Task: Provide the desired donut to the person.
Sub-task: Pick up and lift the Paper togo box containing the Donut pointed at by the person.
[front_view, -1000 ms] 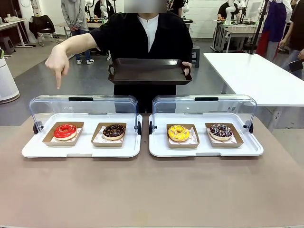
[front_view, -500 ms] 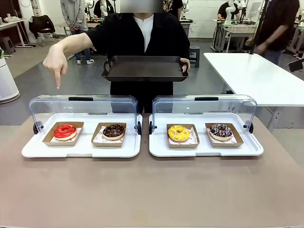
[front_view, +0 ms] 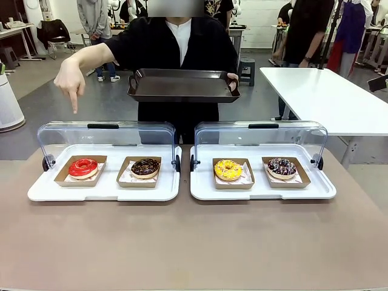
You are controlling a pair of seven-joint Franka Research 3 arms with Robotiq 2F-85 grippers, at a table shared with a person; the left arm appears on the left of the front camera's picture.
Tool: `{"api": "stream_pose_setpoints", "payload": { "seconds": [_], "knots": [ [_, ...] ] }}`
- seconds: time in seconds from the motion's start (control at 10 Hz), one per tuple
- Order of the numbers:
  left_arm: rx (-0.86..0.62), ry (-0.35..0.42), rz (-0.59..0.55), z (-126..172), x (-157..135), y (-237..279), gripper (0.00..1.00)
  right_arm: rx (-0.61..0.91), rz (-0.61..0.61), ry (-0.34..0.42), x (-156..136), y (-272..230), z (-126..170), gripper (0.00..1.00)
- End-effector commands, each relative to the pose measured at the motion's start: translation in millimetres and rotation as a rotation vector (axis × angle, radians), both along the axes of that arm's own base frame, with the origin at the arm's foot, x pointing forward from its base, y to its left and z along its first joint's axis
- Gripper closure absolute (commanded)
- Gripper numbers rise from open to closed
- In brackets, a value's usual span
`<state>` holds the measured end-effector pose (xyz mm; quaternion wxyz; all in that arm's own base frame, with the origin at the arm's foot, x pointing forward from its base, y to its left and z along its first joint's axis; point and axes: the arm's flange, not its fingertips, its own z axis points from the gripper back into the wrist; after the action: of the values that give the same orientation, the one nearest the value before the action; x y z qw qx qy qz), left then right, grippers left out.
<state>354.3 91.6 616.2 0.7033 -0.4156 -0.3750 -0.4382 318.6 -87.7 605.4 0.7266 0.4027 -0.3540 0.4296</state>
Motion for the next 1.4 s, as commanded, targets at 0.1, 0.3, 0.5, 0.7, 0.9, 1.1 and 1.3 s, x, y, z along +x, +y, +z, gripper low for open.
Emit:
{"api": "stream_pose_setpoints", "payload": {
  "seconds": [0.1,0.3,0.5,0.7,0.9,1.1,1.3],
  "knots": [
    [0.265,0.055,-0.048,13,10,-20,0.0,0.019,0.008,-0.009,3,1,0,0.0],
    [0.492,0.099,-0.089,16,11,-45,0.0,0.019,0.008,-0.009,3,1,0,0.0],
    [0.709,0.153,-0.094,-1,15,-68,0.0,0.019,0.008,-0.009,3,1,0,0.0],
    [0.804,0.156,-0.091,-23,22,-80,0.0,0.019,0.008,-0.009,3,1,0,0.0],
    [0.853,0.143,-0.08,-48,28,-84,0.0,0.019,0.008,-0.009,3,1,0,0.0],
    [0.928,0.089,-0.073,-76,36,-84,0.0,0.019,0.008,-0.009,3,1,0,0.0],
    [1.039,-0.033,-0.097,-108,52,-89,0.0,0.019,0.008,-0.009,3,1,0,0.0]
  ]
}}
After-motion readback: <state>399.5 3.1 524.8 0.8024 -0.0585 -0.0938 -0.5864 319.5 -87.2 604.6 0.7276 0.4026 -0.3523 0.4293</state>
